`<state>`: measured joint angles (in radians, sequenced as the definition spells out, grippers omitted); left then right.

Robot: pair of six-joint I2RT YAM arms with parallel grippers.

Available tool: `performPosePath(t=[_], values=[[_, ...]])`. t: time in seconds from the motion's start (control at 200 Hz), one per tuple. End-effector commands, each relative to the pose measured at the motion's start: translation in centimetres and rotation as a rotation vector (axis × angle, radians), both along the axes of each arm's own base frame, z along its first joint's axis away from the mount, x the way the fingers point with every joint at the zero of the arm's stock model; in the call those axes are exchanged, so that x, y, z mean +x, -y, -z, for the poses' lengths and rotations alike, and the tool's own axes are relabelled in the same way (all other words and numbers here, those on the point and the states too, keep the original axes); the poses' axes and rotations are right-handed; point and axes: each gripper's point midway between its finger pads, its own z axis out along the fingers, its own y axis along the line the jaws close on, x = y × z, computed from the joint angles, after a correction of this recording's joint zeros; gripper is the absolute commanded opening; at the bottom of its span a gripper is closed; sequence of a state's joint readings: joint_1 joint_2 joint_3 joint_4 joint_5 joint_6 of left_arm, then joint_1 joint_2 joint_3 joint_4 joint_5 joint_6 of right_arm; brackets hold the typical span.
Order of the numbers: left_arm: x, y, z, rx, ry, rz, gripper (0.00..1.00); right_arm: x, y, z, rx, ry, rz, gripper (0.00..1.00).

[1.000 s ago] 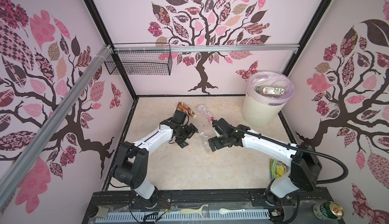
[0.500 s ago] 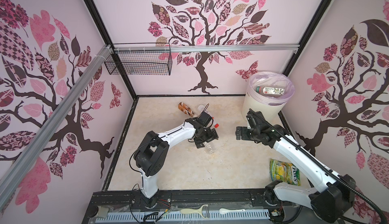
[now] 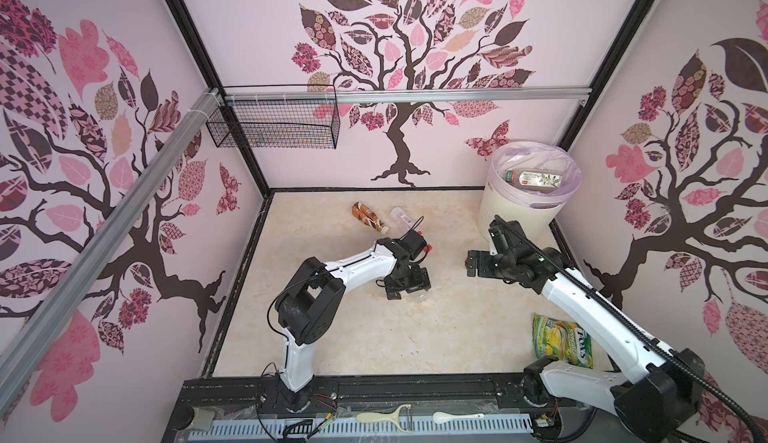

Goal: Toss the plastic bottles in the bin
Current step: 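Close left gripper on the clear bottle while right gripper draws back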

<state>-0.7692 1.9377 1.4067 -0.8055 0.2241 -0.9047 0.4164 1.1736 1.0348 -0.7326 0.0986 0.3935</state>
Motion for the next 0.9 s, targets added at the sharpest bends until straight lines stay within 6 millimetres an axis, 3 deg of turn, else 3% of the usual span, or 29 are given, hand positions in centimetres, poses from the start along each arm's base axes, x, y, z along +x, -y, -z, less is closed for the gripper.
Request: performPosePath(t=[0.0,0.32,0.595,0.895], values=[[0.6,1.0,-0.2,0.026,0.028,0.039,0.87,0.0,-0.2,0.4,0.016,-0.018,0.004,0.99],[0.1,-0.6,0.5,0.096,0.038,0.084,0.74,0.0,-0.5,0.4,0.035,-0.021,0.0,0.99],[0.0,-1.3,1.5,0.127,0.052,0.109,0.7,0.0,-1.1,0.1,0.069,-0.03,-0.003,0.99],[-0.3,-1.4,1.8,0.12,0.052,0.157,0.5,0.1,-1.5,-0.3,0.096,-0.023,-0.005,0.99]])
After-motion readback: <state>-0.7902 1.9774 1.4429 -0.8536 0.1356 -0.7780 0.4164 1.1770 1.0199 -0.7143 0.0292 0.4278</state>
